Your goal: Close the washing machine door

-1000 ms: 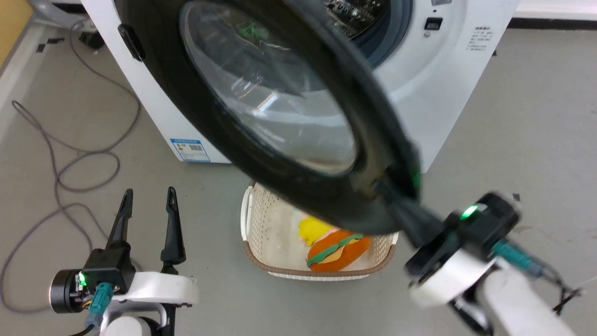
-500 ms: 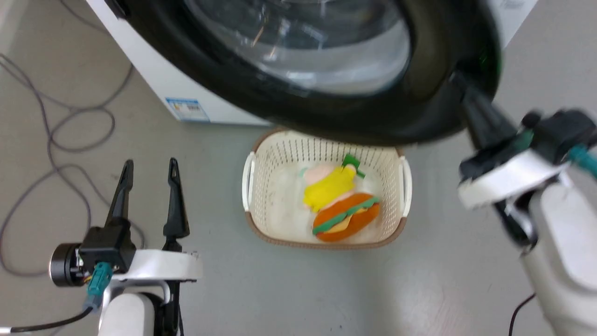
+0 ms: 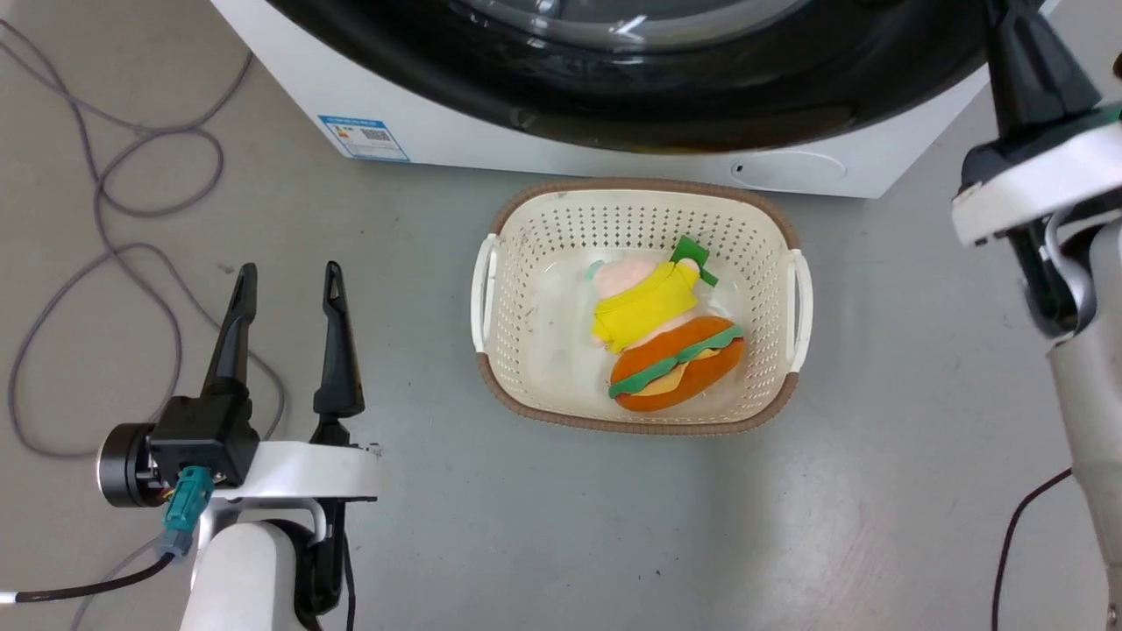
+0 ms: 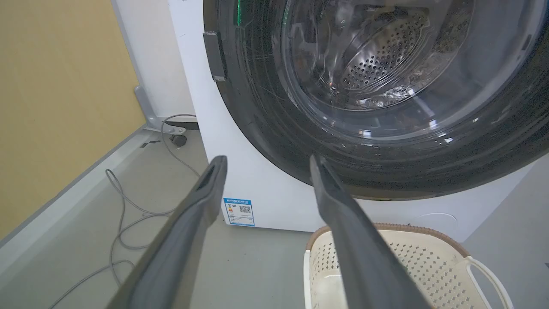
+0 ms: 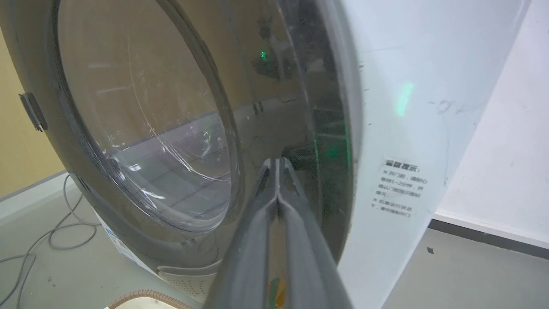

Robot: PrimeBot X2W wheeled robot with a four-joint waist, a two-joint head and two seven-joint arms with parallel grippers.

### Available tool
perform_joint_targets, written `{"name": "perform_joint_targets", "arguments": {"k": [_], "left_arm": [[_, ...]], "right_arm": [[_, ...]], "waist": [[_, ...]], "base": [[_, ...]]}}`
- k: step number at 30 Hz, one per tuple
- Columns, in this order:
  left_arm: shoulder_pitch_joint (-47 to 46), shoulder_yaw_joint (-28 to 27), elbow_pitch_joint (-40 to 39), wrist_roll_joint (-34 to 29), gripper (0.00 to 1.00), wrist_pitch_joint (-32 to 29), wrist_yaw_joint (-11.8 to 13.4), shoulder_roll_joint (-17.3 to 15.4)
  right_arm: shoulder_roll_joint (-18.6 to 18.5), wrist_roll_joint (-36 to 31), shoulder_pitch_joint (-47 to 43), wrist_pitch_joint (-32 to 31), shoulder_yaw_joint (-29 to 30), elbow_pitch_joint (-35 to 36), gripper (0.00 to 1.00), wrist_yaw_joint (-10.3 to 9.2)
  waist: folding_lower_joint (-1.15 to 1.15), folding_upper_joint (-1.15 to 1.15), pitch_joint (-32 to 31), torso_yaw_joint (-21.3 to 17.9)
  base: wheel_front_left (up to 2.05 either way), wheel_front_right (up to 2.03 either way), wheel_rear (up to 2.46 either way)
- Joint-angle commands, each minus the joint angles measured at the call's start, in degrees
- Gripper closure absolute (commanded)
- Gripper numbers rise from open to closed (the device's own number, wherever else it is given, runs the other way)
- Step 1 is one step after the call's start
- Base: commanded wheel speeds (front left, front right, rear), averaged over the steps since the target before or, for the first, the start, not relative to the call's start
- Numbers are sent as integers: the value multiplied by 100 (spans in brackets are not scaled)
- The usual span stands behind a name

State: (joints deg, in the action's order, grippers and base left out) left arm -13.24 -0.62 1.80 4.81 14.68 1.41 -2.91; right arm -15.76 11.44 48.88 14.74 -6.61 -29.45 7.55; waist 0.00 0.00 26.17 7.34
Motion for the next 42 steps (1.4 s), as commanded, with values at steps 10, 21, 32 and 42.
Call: {"name": "perform_joint_targets", "arguments": {"k": [10,21,32,42], "left_arm": [[-82,-4,-17,43,0,32,95,2],[162,-59,199,-10,0,32,119,2],[807,-224,394,-233,0,32,182,2],[1336,-275,392,-332,0,32,194,-3]], "right_arm": [[134,-598,429,26,577,-395,100,-6],[409,-971,-401,26,899,232,100,-6],[806,-1297,-2237,26,1072,1742,100,-6],[1202,-984,-3777,26,1065,2209,0,-6]], "waist": [[0,0,21,-50],[0,0,-660,-220],[0,0,-1758,-519],[0,0,-2414,-729]], "base": [[0,0,0],[0,0,0],[0,0,0],[0,0,0]]}}
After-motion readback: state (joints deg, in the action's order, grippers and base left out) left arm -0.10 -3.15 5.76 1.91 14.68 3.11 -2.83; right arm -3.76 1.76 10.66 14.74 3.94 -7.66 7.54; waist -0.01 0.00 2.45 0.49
